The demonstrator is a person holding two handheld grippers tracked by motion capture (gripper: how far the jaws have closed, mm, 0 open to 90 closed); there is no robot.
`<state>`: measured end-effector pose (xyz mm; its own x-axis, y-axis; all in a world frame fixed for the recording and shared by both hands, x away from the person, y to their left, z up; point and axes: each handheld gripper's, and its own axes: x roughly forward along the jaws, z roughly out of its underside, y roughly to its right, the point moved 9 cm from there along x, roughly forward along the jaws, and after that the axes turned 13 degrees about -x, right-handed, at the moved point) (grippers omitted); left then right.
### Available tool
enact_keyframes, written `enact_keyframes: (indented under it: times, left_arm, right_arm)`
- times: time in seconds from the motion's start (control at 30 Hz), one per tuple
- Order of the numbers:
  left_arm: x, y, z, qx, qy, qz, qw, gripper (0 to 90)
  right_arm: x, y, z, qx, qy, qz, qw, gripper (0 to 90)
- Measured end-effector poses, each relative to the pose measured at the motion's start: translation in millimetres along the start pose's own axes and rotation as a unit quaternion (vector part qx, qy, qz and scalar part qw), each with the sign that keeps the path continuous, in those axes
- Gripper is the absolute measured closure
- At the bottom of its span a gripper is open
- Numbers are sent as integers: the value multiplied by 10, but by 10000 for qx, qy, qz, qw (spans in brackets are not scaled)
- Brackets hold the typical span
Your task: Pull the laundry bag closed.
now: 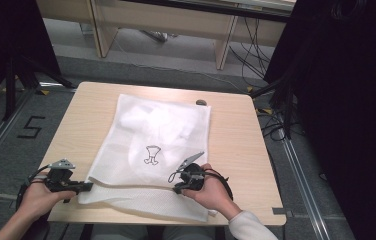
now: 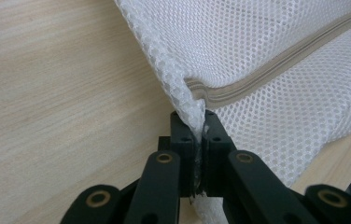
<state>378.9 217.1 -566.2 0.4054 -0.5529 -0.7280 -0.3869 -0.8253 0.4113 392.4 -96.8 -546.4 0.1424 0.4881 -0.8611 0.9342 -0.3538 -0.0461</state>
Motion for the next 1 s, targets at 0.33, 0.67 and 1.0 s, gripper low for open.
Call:
enact_keyframes:
  times: [0.33, 0.67, 1.0]
  left_arm:
    - [7, 3, -2, -84, -12, -12, 10000, 854]
    - [8, 2, -2, -85, -5, -21, 10000, 854]
    - [-2, 0, 5, -27, -62, -2, 10000, 854]
  right_arm:
    - [-34, 14, 47, 57, 17, 10, 10000, 827]
    - [-59, 16, 79, 79, 27, -6, 10000, 826]
    - [-96, 8, 132, 262, -15, 63, 9996, 827]
